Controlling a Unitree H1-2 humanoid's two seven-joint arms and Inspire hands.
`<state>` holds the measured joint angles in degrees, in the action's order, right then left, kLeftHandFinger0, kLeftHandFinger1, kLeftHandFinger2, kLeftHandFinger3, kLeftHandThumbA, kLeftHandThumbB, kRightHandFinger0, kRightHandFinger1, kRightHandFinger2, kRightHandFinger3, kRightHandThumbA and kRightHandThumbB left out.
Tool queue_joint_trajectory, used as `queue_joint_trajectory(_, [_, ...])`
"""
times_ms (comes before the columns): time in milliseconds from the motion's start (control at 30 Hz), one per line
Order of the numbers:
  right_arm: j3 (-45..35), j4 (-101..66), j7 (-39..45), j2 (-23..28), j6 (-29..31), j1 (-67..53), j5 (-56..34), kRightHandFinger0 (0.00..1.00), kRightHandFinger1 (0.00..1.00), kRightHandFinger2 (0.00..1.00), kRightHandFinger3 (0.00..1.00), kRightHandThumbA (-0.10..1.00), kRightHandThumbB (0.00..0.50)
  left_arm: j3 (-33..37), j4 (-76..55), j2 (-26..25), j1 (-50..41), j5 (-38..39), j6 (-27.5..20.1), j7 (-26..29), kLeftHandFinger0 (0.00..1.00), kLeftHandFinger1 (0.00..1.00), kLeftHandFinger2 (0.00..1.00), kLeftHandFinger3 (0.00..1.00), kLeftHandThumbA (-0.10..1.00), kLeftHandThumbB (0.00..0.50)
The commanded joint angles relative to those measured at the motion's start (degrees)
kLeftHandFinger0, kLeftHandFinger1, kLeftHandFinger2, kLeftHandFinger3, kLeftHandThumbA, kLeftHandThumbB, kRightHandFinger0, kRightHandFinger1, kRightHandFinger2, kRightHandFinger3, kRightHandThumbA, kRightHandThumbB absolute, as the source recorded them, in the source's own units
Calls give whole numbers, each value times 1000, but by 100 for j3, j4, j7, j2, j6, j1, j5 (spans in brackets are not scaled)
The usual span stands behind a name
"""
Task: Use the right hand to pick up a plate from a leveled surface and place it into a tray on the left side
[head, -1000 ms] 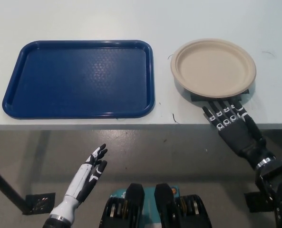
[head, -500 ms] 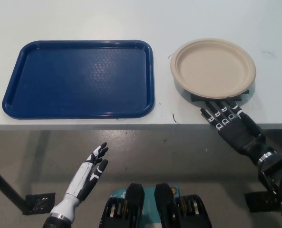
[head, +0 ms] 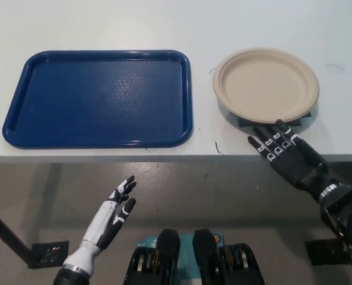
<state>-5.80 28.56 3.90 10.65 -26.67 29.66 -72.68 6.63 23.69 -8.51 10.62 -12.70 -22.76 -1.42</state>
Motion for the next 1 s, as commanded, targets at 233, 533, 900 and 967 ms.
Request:
queue_joint_trajectory(233, [-171, 505, 159, 14, -26, 829, 179, 1000, 1000, 1000, 1000, 1000, 473, 14, -93, -95, 138, -40, -221, -5, 1000, 1000, 1000, 1000, 1000, 500])
queue_joint_trajectory(533, [-557, 736, -2076, -167, -26, 1266, 783, 0, 0, 291, 544, 103, 7, 15, -111, -96, 154, -6, -213, -40, 1000, 1000, 1000, 1000, 1000, 500])
queue_joint_trajectory(900, [-646, 513, -2650, -252, -26, 1077, 719, 0, 82, 558, 640, -100, 18, 17, -125, -117, 158, -10, -212, -58, 1000, 1000, 1000, 1000, 1000, 500])
queue_joint_trajectory(967, [-666, 426, -2672, -258, -26, 1016, 706, 0, 86, 564, 508, -100, 30, 14, -100, -107, 162, -11, -212, -48, 1000, 1000, 1000, 1000, 1000, 500])
